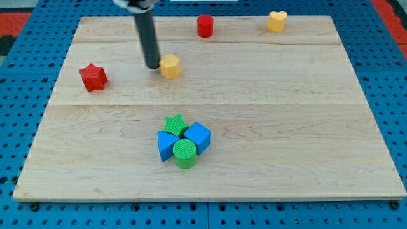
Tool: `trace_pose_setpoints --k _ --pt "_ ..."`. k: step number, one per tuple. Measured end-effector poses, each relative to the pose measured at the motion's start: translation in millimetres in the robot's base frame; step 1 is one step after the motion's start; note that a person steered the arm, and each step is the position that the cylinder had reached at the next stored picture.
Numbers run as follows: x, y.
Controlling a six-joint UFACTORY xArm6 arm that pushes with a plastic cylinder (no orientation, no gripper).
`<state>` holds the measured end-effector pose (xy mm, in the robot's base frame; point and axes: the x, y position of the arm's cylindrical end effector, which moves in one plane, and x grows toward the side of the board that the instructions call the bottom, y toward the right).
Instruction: Slide the yellow hexagon towards the red circle
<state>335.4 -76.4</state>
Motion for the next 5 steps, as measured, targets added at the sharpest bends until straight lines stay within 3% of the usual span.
trace_pose_setpoints --k 2,3,4,5 --pt "60.1 53.4" --pt "35.2 87.3" --pt "5.6 49.9" --pt "33.2 41.4"
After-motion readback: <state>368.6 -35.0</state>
